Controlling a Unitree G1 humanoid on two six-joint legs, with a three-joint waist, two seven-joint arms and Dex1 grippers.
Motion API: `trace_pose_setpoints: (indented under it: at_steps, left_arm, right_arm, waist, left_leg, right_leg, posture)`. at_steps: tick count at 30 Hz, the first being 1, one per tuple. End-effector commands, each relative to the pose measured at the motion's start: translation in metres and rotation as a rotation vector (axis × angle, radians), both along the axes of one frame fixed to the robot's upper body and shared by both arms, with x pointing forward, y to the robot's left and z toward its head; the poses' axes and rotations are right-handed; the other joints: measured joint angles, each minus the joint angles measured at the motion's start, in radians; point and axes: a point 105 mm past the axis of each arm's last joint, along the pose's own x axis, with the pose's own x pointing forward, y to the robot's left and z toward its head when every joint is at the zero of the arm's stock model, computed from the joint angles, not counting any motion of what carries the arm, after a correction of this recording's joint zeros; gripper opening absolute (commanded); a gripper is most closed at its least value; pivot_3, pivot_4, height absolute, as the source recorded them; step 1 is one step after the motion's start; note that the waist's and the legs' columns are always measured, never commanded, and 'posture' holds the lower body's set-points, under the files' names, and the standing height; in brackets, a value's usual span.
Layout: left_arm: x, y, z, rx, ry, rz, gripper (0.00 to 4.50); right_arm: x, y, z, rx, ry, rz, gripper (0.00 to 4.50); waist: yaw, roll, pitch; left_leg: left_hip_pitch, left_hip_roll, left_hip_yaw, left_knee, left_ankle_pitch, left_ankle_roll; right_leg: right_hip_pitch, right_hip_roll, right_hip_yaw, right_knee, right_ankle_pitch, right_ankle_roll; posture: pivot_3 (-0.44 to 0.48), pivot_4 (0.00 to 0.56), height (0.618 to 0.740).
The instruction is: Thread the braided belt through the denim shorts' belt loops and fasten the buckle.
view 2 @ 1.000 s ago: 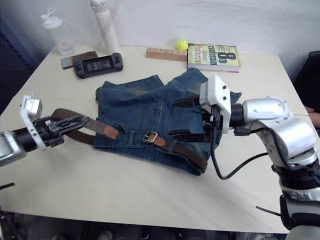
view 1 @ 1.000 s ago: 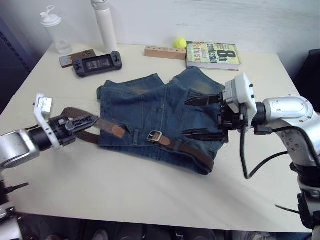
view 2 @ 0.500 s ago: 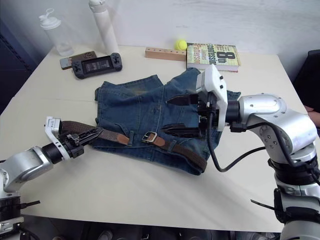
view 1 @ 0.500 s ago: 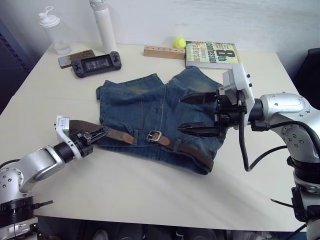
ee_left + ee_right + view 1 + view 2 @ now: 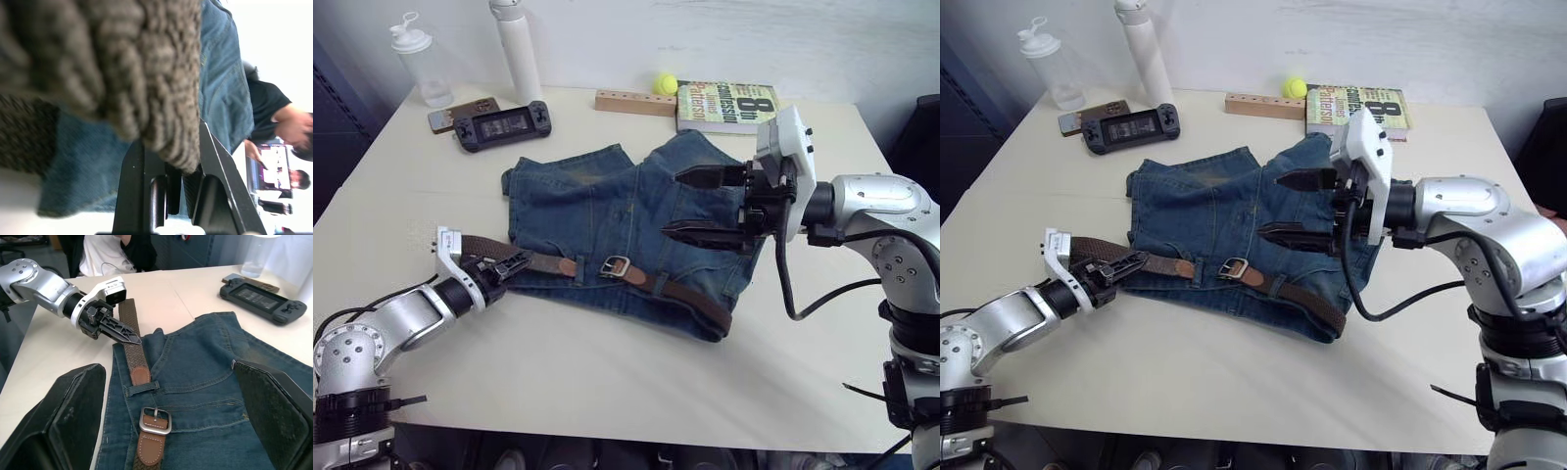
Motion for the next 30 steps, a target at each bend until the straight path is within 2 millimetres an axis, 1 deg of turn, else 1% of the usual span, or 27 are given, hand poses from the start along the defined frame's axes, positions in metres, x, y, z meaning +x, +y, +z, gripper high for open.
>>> trace_pose_setpoints:
  at_steps: [1,3,6,8,10,13,17,20,21,23,26,30]
  left_arm:
    - [0.005,0.006,0.008,-0.001,-0.054,0.046,0.0]
    - [0.006,0.003,0.005,-0.016,-0.048,0.043,0.0]
    - [-0.009,-0.032,-0.01,-0.036,0.0,-0.089,0.0]
    - [-0.012,-0.047,-0.013,-0.09,0.011,-0.117,0.0]
    - [-0.013,-0.059,-0.016,-0.104,0.019,-0.138,0.0]
    - [-0.009,-0.065,-0.017,-0.124,0.021,-0.13,0.0]
    - [-0.004,-0.061,-0.02,-0.124,0.034,-0.109,0.0]
    - [-0.004,-0.055,-0.031,-0.087,0.072,-0.102,0.0]
    - [-0.002,-0.053,-0.038,-0.057,0.096,-0.1,0.0]
    - [0.002,-0.051,-0.045,-0.028,0.122,-0.092,0.0]
    - [0.01,-0.063,-0.044,-0.048,0.121,-0.116,0.0]
    - [0.008,-0.085,-0.039,-0.073,0.118,-0.207,0.0]
  right_arm:
    - [-0.007,0.0,0.013,0.02,-0.051,0.012,4.39]
    - [-0.006,0.0,0.013,0.022,-0.05,0.01,4.39]
    - [-0.006,0.002,0.014,0.027,-0.049,0.013,4.39]
    - [-0.006,0.004,0.016,0.041,-0.043,0.019,4.39]
    - [-0.007,0.006,0.021,0.068,-0.035,0.031,4.39]
    - [-0.008,0.008,0.026,0.092,-0.028,0.04,4.39]
    - [-0.011,0.01,0.022,0.075,-0.014,0.043,4.39]
    - [-0.015,0.011,0.001,-0.025,-0.008,0.041,4.39]
    - [-0.014,0.012,-0.013,-0.097,-0.026,0.021,4.39]
    - [-0.014,0.012,-0.032,-0.192,-0.055,0.001,4.39]
    - [-0.013,0.013,-0.05,-0.267,-0.094,-0.015,4.39]
    - [-0.012,0.015,-0.072,-0.357,-0.177,-0.03,4.39]
  waist:
    - [0.001,0.0,0.0]
    - [0.002,0.0,0.0]
    - [0.001,0.0,0.0]
    - [0.001,0.0,0.0]
    - [0.002,0.0,0.0]
    - [0.002,0.0,0.0]
    - [0.003,0.0,0.0]
    - [0.003,0.0,0.0]
    - [0.003,0.0,0.0]
    - [0.003,0.0,0.0]
    - [0.004,0.001,-0.001]
    - [0.013,0.001,-0.001]
  left_leg:
    - [0.0,0.0,0.0,0.0,0.0,0.0]
    - [0.0,0.0,0.0,0.0,0.0,0.0]
    - [0.0,0.0,0.0,0.0,0.0,0.0]
    - [0.0,0.0,0.0,0.0,0.0,0.0]
    - [0.0,0.0,0.0,0.0,0.0,0.0]
    - [0.0,0.0,-0.001,0.001,0.0,0.0]
    - [-0.001,0.0,-0.001,0.001,0.0,0.0]
    - [-0.001,0.0,-0.001,0.001,0.0,0.0]
    - [-0.001,0.0,-0.001,0.001,0.0,0.001]
    - [0.0,0.0,-0.001,0.001,0.0,0.0]
    - [0.001,-0.001,0.0,0.002,0.0,0.001]
    - [0.001,-0.001,-0.001,0.002,0.002,0.0]
  right_leg:
    - [0.0,0.0,0.0,0.0,0.0,0.0]
    - [0.0,0.0,0.0,0.0,0.0,0.0]
    - [0.0,0.0,0.0,0.0,0.0,0.0]
    - [0.001,0.0,0.0,0.001,0.0,0.001]
    - [0.001,0.0,0.0,0.001,0.001,0.001]
    - [0.001,0.0,-0.001,0.0,0.001,0.001]
    - [0.001,0.0,-0.001,0.001,0.001,0.001]
    - [0.001,0.0,-0.002,0.001,0.001,0.001]
    - [0.001,0.0,-0.002,0.001,0.001,0.001]
    - [0.002,0.0,-0.002,0.001,0.001,0.001]
    - [0.002,0.0,-0.001,0.0,0.001,0.001]
    - [0.002,0.0,-0.001,0.001,0.001,0.001]
  posture:
    - [0.0,0.15,0.738]
    - [0.0,0.15,0.738]
    - [0.0,0.15,0.738]
    - [0.0,0.15,0.738]
    - [0.0,0.15,0.738]
    - [0.0,0.15,0.738]
    - [0.0,0.15,0.738]
    - [0.0,0.15,0.738]
    - [0.0,0.15,0.738]
    - [0.0,0.15,0.738]
    - [0.0,0.15,0.738]
    - [0.0,0.15,0.738]
